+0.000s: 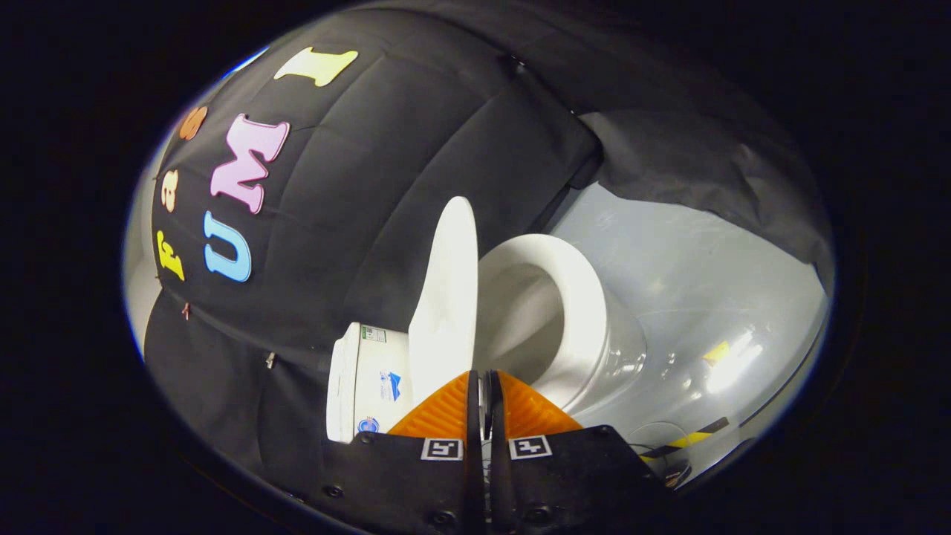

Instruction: Open the toilet lid.

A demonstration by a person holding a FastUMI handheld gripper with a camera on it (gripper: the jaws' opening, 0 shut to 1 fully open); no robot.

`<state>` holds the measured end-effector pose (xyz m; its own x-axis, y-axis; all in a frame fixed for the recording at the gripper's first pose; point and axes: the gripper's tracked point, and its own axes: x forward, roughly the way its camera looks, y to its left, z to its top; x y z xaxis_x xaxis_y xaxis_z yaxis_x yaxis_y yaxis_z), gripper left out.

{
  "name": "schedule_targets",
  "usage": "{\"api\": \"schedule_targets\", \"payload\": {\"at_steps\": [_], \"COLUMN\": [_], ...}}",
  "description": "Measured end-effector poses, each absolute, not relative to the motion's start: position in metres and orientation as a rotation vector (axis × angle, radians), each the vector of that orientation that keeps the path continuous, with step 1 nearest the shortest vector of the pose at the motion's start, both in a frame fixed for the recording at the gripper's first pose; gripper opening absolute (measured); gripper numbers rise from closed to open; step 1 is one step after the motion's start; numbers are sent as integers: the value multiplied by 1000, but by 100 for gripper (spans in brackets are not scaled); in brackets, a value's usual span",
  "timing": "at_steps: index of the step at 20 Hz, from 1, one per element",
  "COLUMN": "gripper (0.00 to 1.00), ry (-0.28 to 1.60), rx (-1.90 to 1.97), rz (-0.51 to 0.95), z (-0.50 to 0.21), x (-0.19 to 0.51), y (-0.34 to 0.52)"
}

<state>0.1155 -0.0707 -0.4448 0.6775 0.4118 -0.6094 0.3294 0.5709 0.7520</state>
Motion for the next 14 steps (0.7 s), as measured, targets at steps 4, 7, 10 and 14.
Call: {"api": "schedule_targets", "payload": {"at_steps": [4,7,10,14], "gripper": [8,8,8,8], "ry": [834,803,793,781], "rx": [952,929,825,688], "rz": [55,85,89,61], "z": [-404,-368,-344,-321], "x": [121,125,126,130], "y": [-56,-36,-16,1]}}
